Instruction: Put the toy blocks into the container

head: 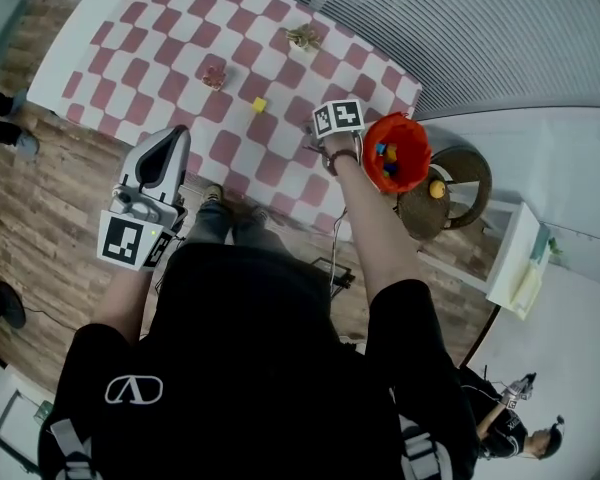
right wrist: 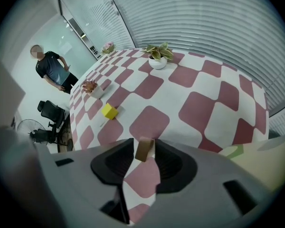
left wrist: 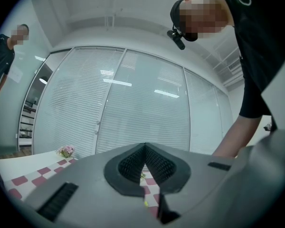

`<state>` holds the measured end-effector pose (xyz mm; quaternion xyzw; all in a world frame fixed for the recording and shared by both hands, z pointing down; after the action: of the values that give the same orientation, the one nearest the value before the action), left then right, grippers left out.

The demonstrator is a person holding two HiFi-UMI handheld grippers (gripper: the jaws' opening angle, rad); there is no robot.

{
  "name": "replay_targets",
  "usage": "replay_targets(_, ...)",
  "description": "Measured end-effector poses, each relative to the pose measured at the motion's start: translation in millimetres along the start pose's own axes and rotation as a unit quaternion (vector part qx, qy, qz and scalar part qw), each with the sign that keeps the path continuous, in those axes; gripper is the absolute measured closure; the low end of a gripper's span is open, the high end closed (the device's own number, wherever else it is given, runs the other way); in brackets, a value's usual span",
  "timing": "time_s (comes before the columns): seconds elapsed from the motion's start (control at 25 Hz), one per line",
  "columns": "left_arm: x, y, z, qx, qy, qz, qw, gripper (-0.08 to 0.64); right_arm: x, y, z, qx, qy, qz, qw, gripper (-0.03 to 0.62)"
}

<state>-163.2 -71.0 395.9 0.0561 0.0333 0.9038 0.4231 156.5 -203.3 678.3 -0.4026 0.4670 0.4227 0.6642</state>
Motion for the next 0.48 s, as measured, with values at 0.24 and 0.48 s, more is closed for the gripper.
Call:
replay_targets(0.24, 1.4, 0.3, 2.8, 0.003, 0.001, -0.001, 1.0, 0.555, -0.3, -0.9, -1.9, 0.007, 0.0, 0.002, 1.0, 0.521)
replay_targets(0.48, 0.5, -1.1, 0.4, -0.001, -0.003, 0.003, 1.0, 0.555, 5.9, 3.8, -3.2, 0.017, -0.017, 0.0, 1.0, 0.526)
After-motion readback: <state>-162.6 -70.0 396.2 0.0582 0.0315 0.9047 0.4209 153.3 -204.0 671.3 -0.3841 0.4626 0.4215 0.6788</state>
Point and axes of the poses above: the fingertips, and each gripper's own axes: x backward along the fingers, y to its left, z out of its underside, the point moved 7 cm from there along x, backward along the fingers, and after that the axes turned 8 degrees about z, right-handed, at the moved point
